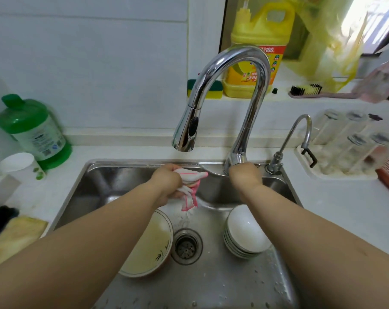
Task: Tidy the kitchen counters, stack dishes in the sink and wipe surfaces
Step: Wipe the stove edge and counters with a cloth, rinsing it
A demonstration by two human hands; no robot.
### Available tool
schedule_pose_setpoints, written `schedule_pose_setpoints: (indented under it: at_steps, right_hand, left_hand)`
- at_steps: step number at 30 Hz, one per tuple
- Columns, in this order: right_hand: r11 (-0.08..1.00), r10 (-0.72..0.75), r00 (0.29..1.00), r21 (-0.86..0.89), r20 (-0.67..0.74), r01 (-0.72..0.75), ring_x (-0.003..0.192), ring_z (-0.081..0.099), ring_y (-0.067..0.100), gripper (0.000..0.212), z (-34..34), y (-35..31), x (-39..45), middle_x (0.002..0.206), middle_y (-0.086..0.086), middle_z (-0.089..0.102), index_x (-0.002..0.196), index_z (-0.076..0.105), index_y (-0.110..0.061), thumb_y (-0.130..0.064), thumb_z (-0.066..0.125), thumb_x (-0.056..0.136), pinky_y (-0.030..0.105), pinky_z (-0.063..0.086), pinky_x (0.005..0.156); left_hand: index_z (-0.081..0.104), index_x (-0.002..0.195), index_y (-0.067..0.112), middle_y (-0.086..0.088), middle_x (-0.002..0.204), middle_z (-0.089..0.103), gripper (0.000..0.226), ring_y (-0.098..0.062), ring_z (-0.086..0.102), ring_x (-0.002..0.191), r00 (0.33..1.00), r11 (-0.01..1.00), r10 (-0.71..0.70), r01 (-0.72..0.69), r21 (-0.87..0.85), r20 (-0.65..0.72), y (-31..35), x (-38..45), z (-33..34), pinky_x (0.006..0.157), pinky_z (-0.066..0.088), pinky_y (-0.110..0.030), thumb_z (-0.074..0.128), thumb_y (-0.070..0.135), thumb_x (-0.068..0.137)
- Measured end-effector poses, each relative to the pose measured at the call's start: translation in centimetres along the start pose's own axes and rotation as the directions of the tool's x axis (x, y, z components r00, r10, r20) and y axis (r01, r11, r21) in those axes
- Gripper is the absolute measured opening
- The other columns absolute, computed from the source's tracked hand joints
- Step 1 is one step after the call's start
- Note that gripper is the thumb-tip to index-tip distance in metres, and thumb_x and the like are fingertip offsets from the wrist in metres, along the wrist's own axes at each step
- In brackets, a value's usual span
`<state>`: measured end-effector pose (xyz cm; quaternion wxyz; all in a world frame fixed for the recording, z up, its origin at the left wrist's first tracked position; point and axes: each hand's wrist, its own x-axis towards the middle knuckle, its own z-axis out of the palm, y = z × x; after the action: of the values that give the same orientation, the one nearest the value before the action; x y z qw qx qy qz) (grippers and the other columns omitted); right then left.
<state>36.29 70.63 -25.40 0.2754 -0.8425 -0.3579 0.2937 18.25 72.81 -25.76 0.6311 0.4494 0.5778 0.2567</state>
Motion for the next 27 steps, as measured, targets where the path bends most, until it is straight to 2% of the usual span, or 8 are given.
schedule_pose_setpoints:
  at_steps: [3,5,7,11,15,19,24,27]
  right_hand:
    - [0.944,-0.303,0.878,0.245,0.372,0.222,0.121,0.048,0.026,0.091,2.6,0.2,-2.5,0.149,0.0,0.03,0.147,0.025,-0.027,-0.006,0.072,0.072,0.031,0.051,0.084]
    - [0.877,-0.456,0.733,0.114,0.505,0.467,0.135,0.034,0.026,0.115,3.9,-0.1,-3.6,0.158,-0.006,0.0,0.151,0.005,-0.036,-0.006,0.078,0.068,0.034,0.053,0.087]
    - [0.749,-0.574,0.664,-0.021,0.479,0.663,0.138,0.031,0.023,0.105,4.6,-0.1,-3.8,0.156,0.001,0.009,0.151,0.012,-0.03,-0.011,0.077,0.07,0.031,0.043,0.102]
    - [0.754,-0.611,0.684,0.029,0.4,0.656,0.088,0.054,0.015,0.048,4.7,-0.7,-3.9,0.109,-0.003,0.054,0.125,0.045,-0.02,-0.012,0.062,0.081,0.025,0.042,0.071]
    - [0.743,-0.575,0.701,-0.089,0.422,0.663,0.077,0.052,0.018,0.022,4.9,-1.0,-4.1,0.085,-0.005,0.053,0.088,0.043,-0.024,-0.02,0.063,0.082,0.027,0.042,0.063]
    - [0.559,-0.626,0.643,-0.322,0.441,0.764,0.092,0.056,0.027,0.02,3.9,-2.2,-4.2,0.099,0.007,0.06,0.102,0.044,-0.014,-0.017,0.055,0.085,0.029,0.038,0.068]
    - [0.517,-0.569,0.599,-0.322,0.562,0.793,0.093,0.06,0.021,0.013,2.6,-3.6,-4.5,0.1,0.003,0.064,0.097,0.061,-0.016,-0.016,0.057,0.085,0.027,0.046,0.078]
    - [0.715,-0.413,0.648,-0.213,0.64,0.666,0.06,0.053,0.012,0.017,3.0,-3.5,-4.0,0.07,0.002,0.06,0.068,0.062,-0.013,0.0,0.056,0.078,0.021,0.043,0.059]
  left_hand:
    - [0.055,0.109,0.008,-0.017,0.099,0.068,0.046,-0.035,0.069,0.08,0.998,0.993,-0.032,0.038,-0.109,0.052,0.3,-0.3,-0.3,0.084,0.056,-0.045,0.03,-0.02,0.081]
    - [0.059,0.104,0.009,-0.014,0.088,0.072,0.049,-0.031,0.07,0.074,0.99,0.982,-0.049,0.071,-0.174,0.129,0.7,-0.9,-0.5,0.074,0.059,-0.037,0.028,-0.019,0.079]
    - [0.061,0.096,0.007,-0.014,0.077,0.071,0.044,-0.029,0.069,0.067,0.984,0.963,-0.078,0.116,-0.243,0.16,0.9,-1.5,-1.0,0.059,0.059,-0.03,0.028,-0.016,0.078]
    - [0.057,0.107,-0.003,-0.022,0.097,0.065,0.042,-0.033,0.068,0.077,0.966,0.897,-0.135,0.213,-0.388,0.219,0.5,-2.1,-2.2,0.055,0.058,-0.028,0.029,-0.012,0.077]
    - [0.061,0.104,0.011,-0.011,0.102,0.066,0.039,-0.023,0.066,0.086,0.968,0.992,-0.12,0.124,-0.006,0.219,0.6,-2.6,-2.5,0.071,0.056,-0.032,0.04,-0.01,0.079]
    - [0.061,0.106,0.02,-0.004,0.104,0.063,0.042,-0.02,0.061,0.094,0.967,0.909,-0.039,-0.07,0.411,0.252,1.7,-3.1,-2.3,0.079,0.057,-0.035,0.064,-0.009,0.075]
    - [0.06,0.08,0.014,0.001,0.077,0.056,0.01,-0.018,0.056,0.079,0.945,0.46,0.2,-0.324,0.827,0.259,1.4,-2.0,-0.7,0.066,0.047,-0.028,0.07,0.015,0.078]
    - [0.06,0.079,0.018,0.002,0.079,0.057,0.011,-0.015,0.054,0.077,0.9,0.278,0.306,-0.396,0.875,0.31,0.8,-1.6,-0.2,0.066,0.039,-0.022,0.066,0.027,0.083]
